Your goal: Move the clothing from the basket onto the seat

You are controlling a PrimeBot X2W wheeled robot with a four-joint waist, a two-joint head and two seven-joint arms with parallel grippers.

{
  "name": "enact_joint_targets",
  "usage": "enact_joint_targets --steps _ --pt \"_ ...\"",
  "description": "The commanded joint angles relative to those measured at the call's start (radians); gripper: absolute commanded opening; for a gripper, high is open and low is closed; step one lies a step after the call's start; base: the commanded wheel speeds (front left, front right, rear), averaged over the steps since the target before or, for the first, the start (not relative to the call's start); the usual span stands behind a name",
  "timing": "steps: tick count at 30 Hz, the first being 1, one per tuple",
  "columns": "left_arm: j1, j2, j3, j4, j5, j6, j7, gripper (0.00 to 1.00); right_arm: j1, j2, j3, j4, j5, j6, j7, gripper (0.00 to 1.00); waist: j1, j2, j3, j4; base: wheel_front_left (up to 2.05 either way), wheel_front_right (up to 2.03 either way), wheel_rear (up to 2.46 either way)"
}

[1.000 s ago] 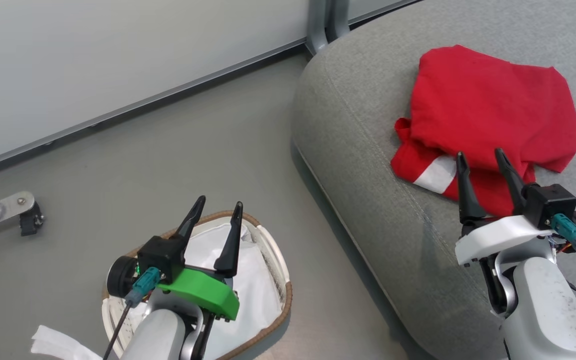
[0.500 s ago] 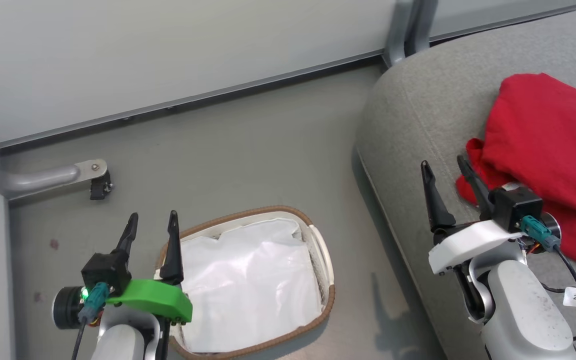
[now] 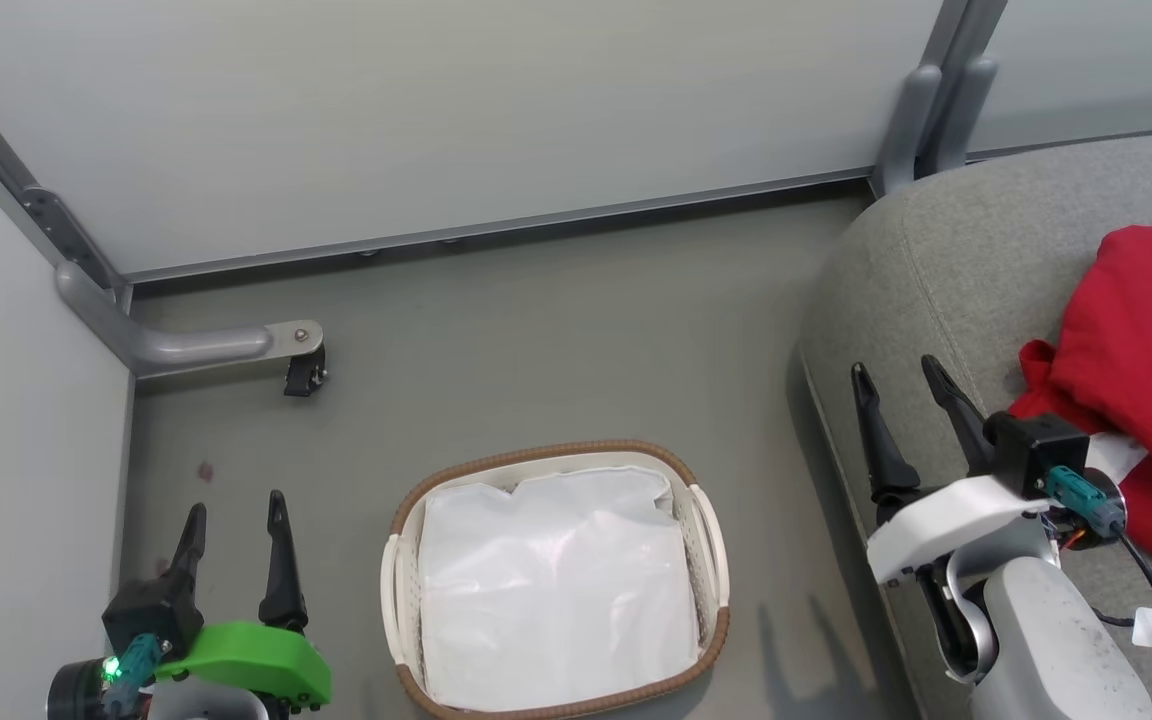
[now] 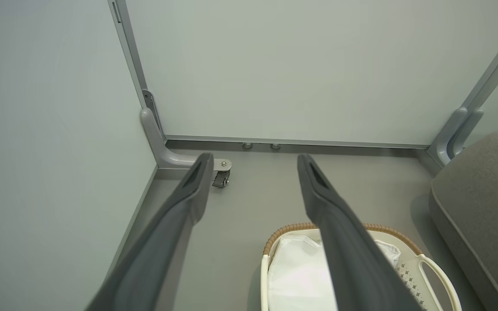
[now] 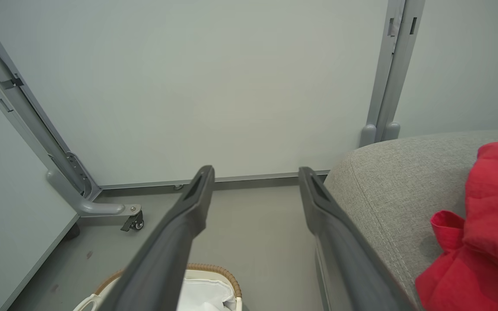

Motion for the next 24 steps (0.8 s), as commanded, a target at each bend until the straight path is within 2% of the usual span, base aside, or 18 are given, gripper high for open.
enact_joint_targets --steps 1,9,10,14,24 --pt "0.022 0.0 0.007 -0.006 -0.008 -0.007 -0.001 1.0 0.021 -0.005 -0.007 -0.002 0.005 -0.001 0.0 1.0 0.0 0.0 -0.019 0.015 0.0 0.0 0.0" --pt "0.057 0.0 0.02 -0.003 -0.034 -0.023 -0.001 1.0 0.064 -0.005 -0.026 0.009 -0.001 -0.001 0.0 1.0 0.0 0.0 -0.046 0.013 0.0 0.0 0.0" --pt "0.045 -0.001 0.018 0.003 -0.036 -0.02 0.0 0.0 0.055 0.0 -0.023 0.012 0.002 0.0 0.0 0.0 0.0 0.0 -0.044 0.014 0.0 0.0 0.0" --pt "0.047 -0.006 0.019 0.037 -0.046 -0.02 0.004 0.0 0.077 0.007 -0.023 0.042 0.01 0.0 0.005 0.0 0.0 0.0 -0.045 0.014 0.0 0.0 0.0" --pt "0.034 -0.005 0.034 0.016 -0.23 -0.026 0.058 0.0 0.091 0.005 -0.045 0.015 0.197 0.0 0.057 0.0 0.0 0.0 -0.05 0.015 0.0 0.0 0.0"
